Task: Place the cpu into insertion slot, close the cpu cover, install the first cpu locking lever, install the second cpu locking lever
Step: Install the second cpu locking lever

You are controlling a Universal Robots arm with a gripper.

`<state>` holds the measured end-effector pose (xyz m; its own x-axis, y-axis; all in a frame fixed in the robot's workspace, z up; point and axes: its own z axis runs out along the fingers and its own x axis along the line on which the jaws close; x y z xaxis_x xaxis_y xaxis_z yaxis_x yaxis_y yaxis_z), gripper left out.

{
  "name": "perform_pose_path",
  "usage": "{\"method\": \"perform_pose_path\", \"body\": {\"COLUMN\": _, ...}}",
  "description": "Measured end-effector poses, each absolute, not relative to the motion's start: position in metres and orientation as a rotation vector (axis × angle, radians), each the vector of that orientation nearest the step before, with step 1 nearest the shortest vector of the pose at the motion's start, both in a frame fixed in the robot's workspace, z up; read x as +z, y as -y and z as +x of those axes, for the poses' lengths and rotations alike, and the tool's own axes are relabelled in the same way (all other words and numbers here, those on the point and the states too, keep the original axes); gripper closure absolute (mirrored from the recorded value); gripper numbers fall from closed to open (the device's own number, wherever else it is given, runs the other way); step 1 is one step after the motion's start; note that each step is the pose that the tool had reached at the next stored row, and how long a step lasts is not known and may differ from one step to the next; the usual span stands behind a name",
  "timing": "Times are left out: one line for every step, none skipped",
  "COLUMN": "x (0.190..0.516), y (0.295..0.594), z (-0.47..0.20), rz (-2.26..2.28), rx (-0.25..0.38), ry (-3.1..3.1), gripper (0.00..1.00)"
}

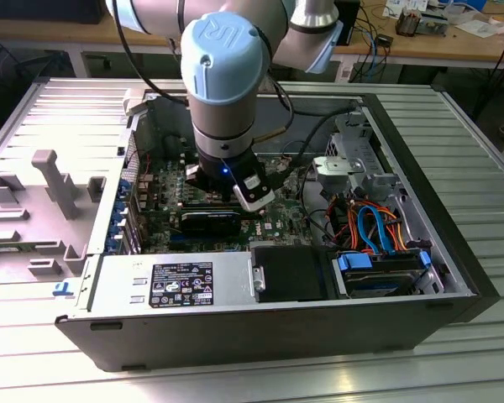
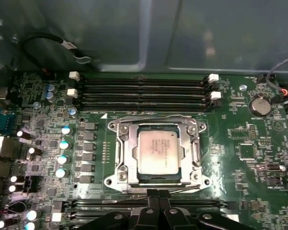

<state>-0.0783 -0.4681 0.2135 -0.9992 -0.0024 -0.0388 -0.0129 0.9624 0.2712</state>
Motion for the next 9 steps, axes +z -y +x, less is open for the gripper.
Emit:
{"method": "perform_pose_path", "body": {"x": 0.213, "y": 0.468, "z": -0.081, "rz": -0.012, "rx": 0.425, "ry": -3.074, "gripper": 0.89}}
{"method": "perform_pose_path", "body": {"x": 0.212, "y": 0.468, "z": -0.084, "rz": -0.012, "rx": 0.425, "ry": -3.074, "gripper": 0.89}}
{"method": "perform_pose_path", "body": {"x": 0.211, "y": 0.468, "z": -0.086, "rz": -0.012, "rx": 0.426, "ry": -3.074, "gripper": 0.89}}
{"method": "perform_pose_path", "body": {"x": 0.21, "y": 0.468, "z": -0.089, "rz": -0.012, "rx": 0.425, "ry": -3.074, "gripper": 0.89}}
{"method": "perform_pose_path", "body": {"x": 0.209, "y": 0.468, "z": -0.091, "rz": -0.012, "rx": 0.425, "ry": -3.074, "gripper": 0.89}}
{"method": "perform_pose_path", "body": {"x": 0.208, "y": 0.468, "z": -0.094, "rz": -0.012, "rx": 0.425, "ry": -3.074, "gripper": 0.89}}
{"method": "perform_pose_path", "body": {"x": 0.208, "y": 0.468, "z": -0.096, "rz": -0.012, "rx": 0.426, "ry": -3.074, "gripper": 0.89}}
{"method": "perform_pose_path", "body": {"x": 0.208, "y": 0.468, "z": -0.098, "rz": -0.013, "rx": 0.428, "ry": -3.074, "gripper": 0.89}}
{"method": "perform_pose_path", "body": {"x": 0.207, "y": 0.468, "z": -0.101, "rz": -0.013, "rx": 0.431, "ry": -3.073, "gripper": 0.89}}
